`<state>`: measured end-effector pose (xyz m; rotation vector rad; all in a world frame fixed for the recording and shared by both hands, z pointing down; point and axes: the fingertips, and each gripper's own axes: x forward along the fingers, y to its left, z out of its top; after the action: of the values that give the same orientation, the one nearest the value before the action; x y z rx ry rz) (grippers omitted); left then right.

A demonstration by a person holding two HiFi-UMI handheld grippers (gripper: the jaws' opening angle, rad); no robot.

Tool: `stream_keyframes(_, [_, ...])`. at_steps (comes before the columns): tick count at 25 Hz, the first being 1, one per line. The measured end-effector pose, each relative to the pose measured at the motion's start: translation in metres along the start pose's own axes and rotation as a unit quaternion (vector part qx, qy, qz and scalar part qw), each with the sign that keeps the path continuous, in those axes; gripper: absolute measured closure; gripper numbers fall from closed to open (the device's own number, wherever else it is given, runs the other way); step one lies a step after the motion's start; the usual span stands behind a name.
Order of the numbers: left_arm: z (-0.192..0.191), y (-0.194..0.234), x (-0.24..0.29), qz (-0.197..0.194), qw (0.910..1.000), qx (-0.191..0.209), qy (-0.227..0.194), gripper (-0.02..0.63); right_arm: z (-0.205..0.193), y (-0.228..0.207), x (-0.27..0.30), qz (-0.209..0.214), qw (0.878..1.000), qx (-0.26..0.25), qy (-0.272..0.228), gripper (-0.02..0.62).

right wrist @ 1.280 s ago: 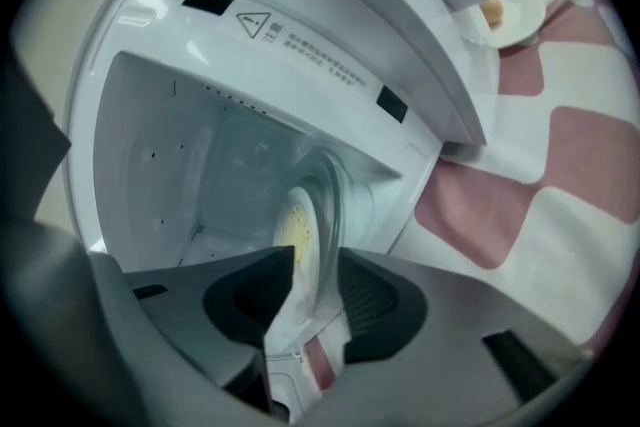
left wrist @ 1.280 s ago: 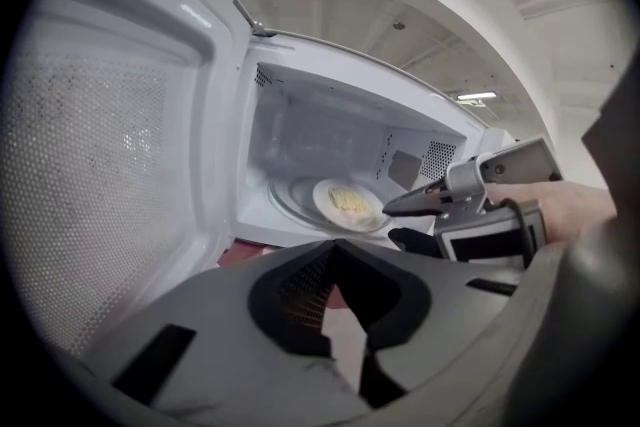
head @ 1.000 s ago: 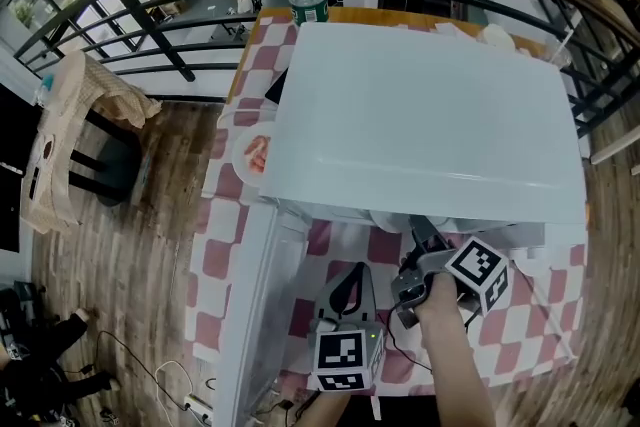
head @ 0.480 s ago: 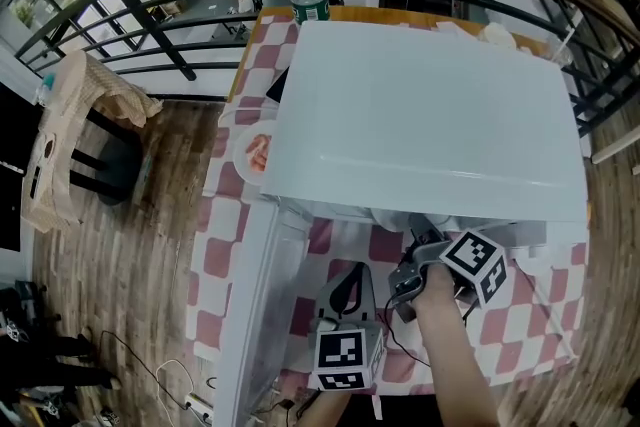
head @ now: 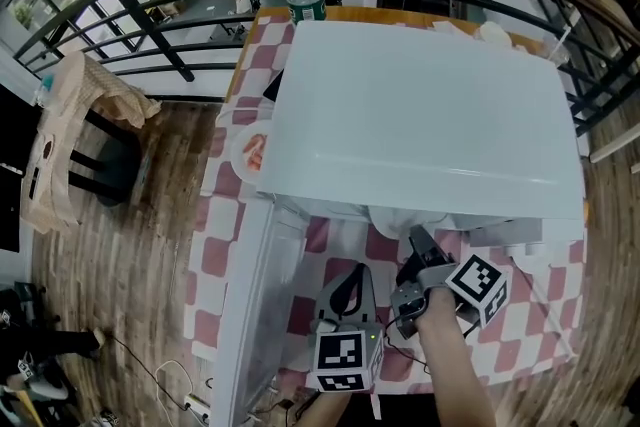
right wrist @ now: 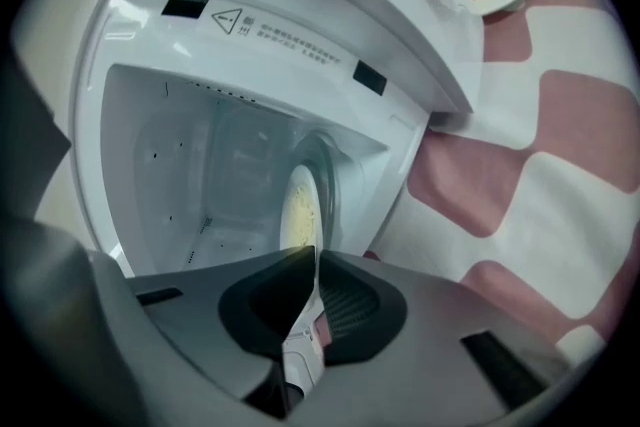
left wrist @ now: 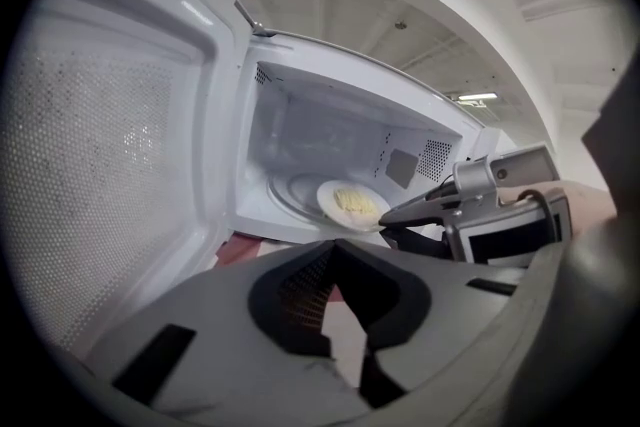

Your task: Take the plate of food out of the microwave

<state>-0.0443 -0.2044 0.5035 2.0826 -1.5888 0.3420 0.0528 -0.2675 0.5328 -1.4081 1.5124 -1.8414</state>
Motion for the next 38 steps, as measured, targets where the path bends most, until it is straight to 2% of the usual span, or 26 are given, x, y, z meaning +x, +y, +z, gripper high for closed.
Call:
stream_keyframes(4, [-0.002,-0.002,-0.002,0.0,1.0,-0.001,0.001,0.598,-0.001,-0.007,-0.011,-0.005,1.0,0.014,0.0,0.566])
stream_keyframes(7, [-0.005,-0.003,-0.003,0.0,1.0,-0.001,0.003,0.598,0.0,-0.007,-0.01,0.013,1.0,0.026,0.0,0.564])
stream_keyframes(10, [-0.005,-0.004,-0.004,0.0,1.0,0.0,0.002,0.598,0.001,-0.008,-0.01,0.0,1.0,0.024,0.0,0.55])
stream_keyframes(12, [-0.005,-0.003,-0.005,0.002,1.0,0.0,0.002,0.598,0.001,-0.005,-0.01,-0.002,1.0,0.026,0.007,0.463])
stream_keyframes(13, [-0.005,-0.003,-0.005,0.003,1.0,0.0,0.001,0.598,0.001,-0.002,-0.007,0.005,1.0,0.029,0.011,0.442])
stream_keyframes(17, [-0.007,-0.003,-0.006,0.006,1.0,-0.002,0.002,0.598,0.002,-0.004,0.002,-0.009,1.0,0.021,0.019,0.442])
stream_keyframes(20, [-0.008,-0.004,-0.007,0.007,1.0,-0.003,0.003,0.598,0.001,-0.006,0.009,-0.017,0.999,0.019,0.022,0.448])
stream_keyframes(21, [-0.008,-0.004,-0.007,0.007,1.0,-0.003,0.004,0.598,0.001,-0.005,0.011,-0.014,0.999,0.021,0.022,0.502])
stream_keyframes(24, [-0.009,-0.005,-0.008,0.008,1.0,-0.003,0.004,0.598,0.001,-0.004,0.014,-0.009,0.999,0.02,0.026,0.506])
stream_keyframes(27, [-0.009,-0.004,-0.007,0.009,0.9999,-0.005,0.005,0.598,0.0,-0.005,0.015,-0.01,1.0,0.011,0.026,0.574])
stream_keyframes(38, [-0.013,-0.005,-0.006,0.009,0.9999,-0.008,0.008,0.598,-0.003,-0.008,0.001,0.021,0.999,-0.002,0.032,0.572])
